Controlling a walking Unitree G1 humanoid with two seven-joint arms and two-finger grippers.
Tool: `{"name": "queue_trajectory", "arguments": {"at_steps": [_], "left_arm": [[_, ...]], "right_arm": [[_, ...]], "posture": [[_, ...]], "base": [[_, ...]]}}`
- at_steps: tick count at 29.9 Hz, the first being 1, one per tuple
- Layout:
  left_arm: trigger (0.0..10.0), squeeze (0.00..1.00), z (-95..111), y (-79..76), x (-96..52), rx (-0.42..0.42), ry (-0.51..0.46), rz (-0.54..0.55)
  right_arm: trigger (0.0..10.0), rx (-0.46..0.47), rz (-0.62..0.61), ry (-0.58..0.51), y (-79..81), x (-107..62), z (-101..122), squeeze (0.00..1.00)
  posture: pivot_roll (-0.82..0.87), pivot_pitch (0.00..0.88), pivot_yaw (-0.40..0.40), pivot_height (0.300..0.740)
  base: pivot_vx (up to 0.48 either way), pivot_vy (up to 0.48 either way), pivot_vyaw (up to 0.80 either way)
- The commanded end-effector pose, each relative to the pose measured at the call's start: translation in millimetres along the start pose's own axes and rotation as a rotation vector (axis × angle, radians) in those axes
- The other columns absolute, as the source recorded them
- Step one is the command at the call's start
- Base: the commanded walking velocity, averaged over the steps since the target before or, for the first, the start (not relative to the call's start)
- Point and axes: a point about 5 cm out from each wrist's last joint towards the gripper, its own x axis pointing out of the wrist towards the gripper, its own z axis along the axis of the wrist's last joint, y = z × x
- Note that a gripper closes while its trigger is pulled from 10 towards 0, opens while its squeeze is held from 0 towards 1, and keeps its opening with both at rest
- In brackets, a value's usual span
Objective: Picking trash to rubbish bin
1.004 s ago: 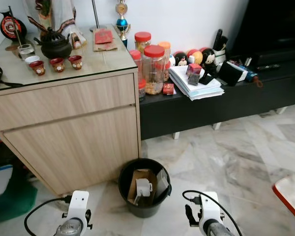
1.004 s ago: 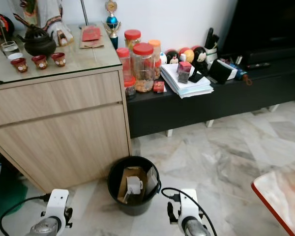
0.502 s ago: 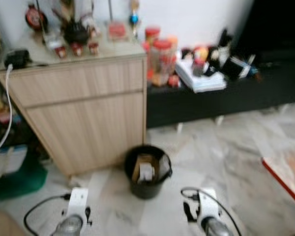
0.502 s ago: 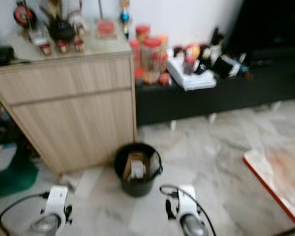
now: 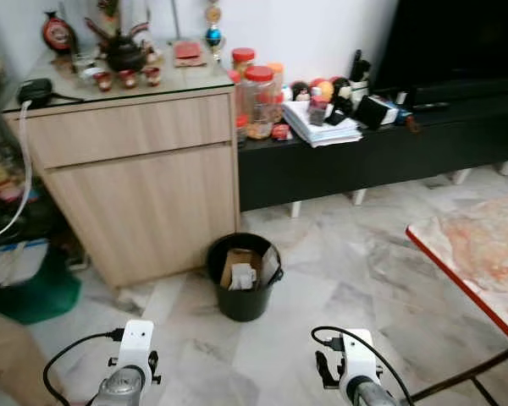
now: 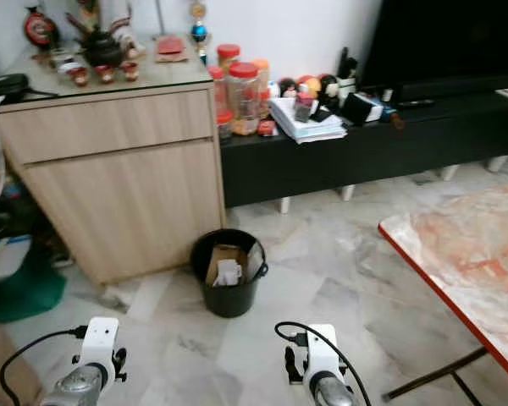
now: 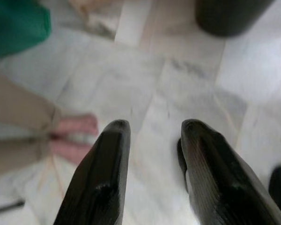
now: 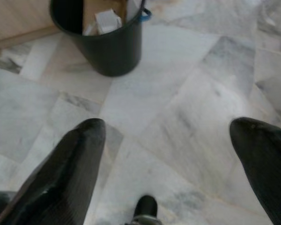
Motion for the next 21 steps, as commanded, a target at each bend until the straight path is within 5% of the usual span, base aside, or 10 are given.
{"name": "queue_trajectory", "arguments": {"at_steps": [1, 21], "left_arm": [[10.0, 0.00, 5, 0.8, 1.1, 0.000, -0.010, 0.003], [10.0, 0.00, -11, 2.5, -2.2, 0.033, 0.038, 0.010]], "right_arm": [[10.0, 0.014, -0.007, -0.009, -1.6, 0.0, 1, 0.00], [10.0, 0.016, -0.022, 0.019, -3.5, -2.9, -9, 0.00]], "posture": [[-0.08, 0.000, -0.009, 0.740], [-0.10, 0.000, 0.004, 0.740]], "base": [[-0.240, 0.000, 0.00], [-0.048, 0.000, 0.00]]}}
